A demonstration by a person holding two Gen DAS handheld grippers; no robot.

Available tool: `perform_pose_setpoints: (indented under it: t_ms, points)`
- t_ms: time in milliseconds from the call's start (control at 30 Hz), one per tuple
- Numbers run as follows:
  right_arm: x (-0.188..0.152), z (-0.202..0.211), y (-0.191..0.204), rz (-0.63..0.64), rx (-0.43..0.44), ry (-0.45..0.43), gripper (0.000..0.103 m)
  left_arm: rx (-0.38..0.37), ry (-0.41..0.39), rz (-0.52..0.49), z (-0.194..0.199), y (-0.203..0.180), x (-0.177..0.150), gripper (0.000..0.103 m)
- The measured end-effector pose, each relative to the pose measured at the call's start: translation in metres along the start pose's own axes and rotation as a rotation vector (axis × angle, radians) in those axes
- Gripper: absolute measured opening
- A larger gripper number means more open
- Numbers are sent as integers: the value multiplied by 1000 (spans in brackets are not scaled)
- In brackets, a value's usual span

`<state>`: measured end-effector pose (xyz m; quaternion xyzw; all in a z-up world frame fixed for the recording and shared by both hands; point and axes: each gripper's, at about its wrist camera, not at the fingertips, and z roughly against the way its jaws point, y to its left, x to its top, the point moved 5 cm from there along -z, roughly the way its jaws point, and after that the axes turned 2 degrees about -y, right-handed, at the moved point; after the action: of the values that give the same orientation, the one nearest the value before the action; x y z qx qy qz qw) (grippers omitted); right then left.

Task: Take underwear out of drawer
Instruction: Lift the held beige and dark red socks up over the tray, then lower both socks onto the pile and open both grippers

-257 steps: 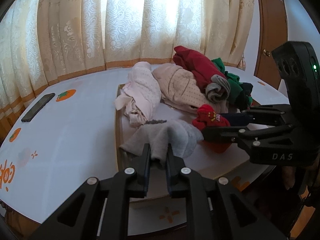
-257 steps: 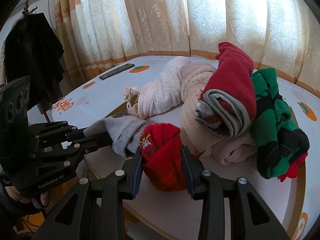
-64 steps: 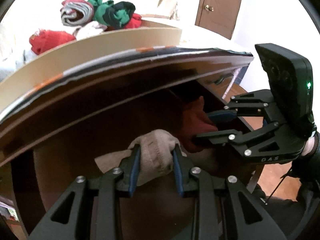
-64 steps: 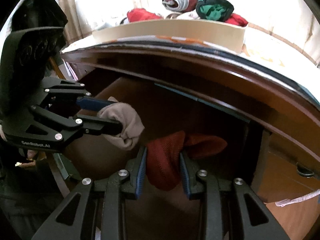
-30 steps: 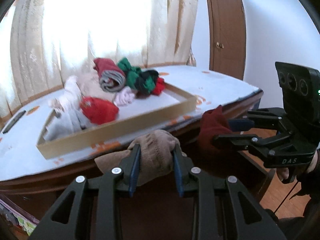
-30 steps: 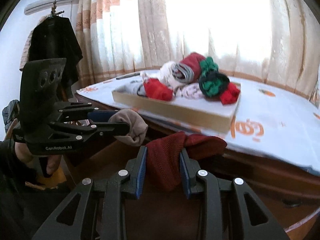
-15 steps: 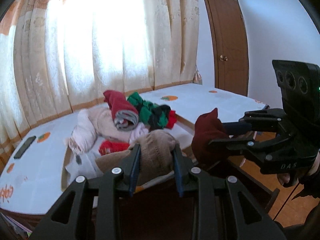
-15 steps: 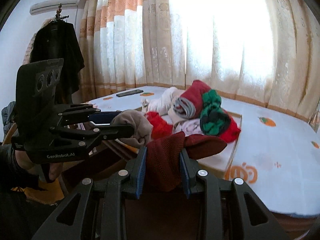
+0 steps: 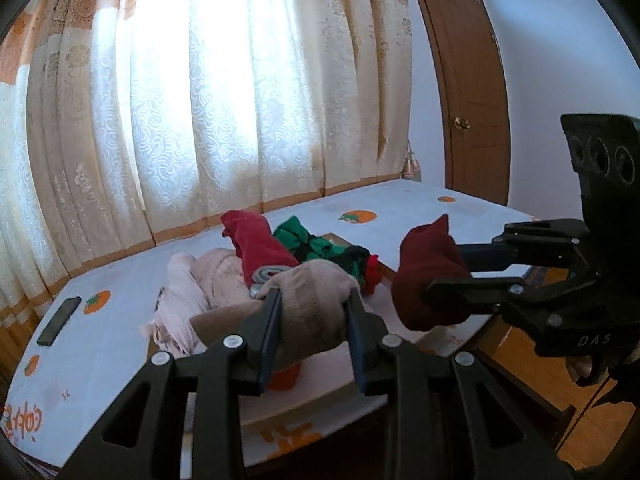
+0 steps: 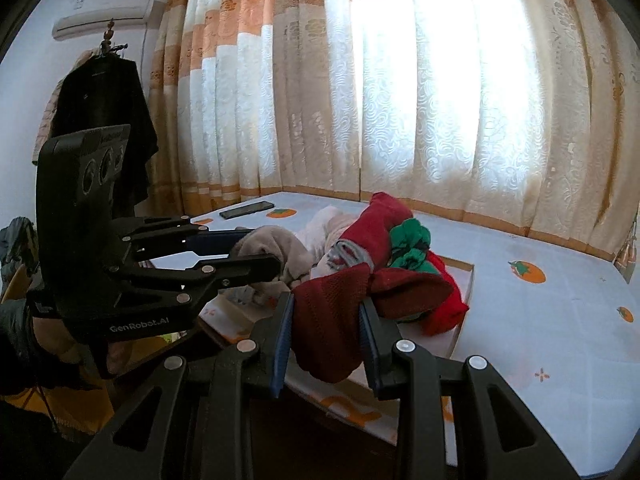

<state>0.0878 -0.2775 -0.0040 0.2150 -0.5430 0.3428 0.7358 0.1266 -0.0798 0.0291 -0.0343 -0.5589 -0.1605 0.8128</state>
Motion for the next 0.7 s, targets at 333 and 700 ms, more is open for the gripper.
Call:
perform_pose_setpoints:
  t_ms: [333,700]
  points:
    - [15,-15,-22,-50,-21,-12,33,38,-8,19,-16,18,16,29]
    - [18,-30,-44,-118,-22,2,33,48,10,32,-33,25,21,29]
